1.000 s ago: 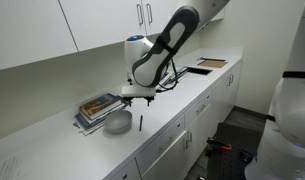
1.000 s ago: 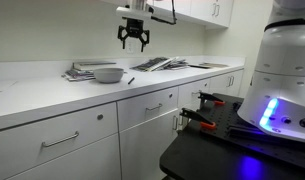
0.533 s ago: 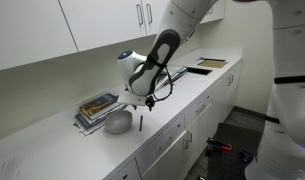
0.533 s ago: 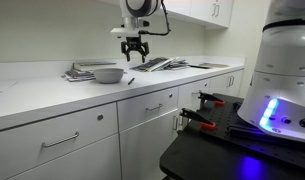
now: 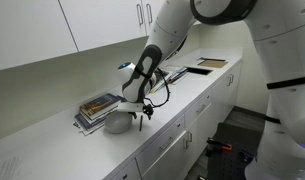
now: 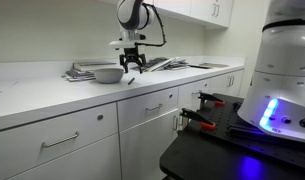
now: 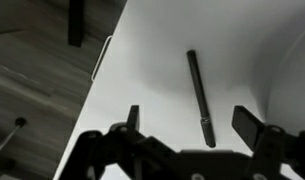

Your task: Move the pen to the left

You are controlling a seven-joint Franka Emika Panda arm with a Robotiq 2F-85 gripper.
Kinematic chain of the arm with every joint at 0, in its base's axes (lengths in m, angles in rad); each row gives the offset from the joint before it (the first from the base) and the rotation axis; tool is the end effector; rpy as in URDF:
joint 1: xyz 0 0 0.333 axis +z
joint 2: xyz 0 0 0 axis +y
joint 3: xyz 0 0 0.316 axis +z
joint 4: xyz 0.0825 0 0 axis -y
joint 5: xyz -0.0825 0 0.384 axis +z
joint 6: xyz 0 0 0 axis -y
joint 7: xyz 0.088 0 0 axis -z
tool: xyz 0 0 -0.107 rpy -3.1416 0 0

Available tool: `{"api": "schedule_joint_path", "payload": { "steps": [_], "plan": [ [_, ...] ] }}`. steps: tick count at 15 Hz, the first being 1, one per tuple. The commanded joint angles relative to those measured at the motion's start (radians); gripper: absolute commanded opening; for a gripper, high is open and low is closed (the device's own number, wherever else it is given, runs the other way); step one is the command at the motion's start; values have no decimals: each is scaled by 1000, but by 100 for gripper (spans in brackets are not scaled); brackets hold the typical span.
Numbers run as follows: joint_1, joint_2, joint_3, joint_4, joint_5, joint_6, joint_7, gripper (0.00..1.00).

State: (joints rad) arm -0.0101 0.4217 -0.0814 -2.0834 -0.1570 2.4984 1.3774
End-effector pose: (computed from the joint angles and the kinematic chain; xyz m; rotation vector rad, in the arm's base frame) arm 0.5842 -0.0522 0.2209 2.3819 -1.8790 0.1070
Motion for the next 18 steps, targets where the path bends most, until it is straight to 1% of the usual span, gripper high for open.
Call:
{"api": "schedule_joint_path", "payload": {
  "steps": [1,3,7,9,10,12,13,14,15,16,18],
  "plan": [
    [-4,21,-12,34,89,-43,-151,100],
    [-6,28,-17,38,127,-43,-220,100],
    [8,44,-34,38,161,-18,-274,100],
    [13,57,-37,39,171,-6,-290,96],
    [18,66,-42,41,169,1,-295,96],
    [23,81,-44,44,169,11,-294,90],
    [24,89,-45,47,170,18,-294,80],
    [27,97,-46,49,169,27,-294,66],
    [32,103,-50,51,164,33,-291,65],
    [37,107,-52,51,161,43,-293,59],
    [45,113,-57,51,159,58,-297,42]
  ]
}}
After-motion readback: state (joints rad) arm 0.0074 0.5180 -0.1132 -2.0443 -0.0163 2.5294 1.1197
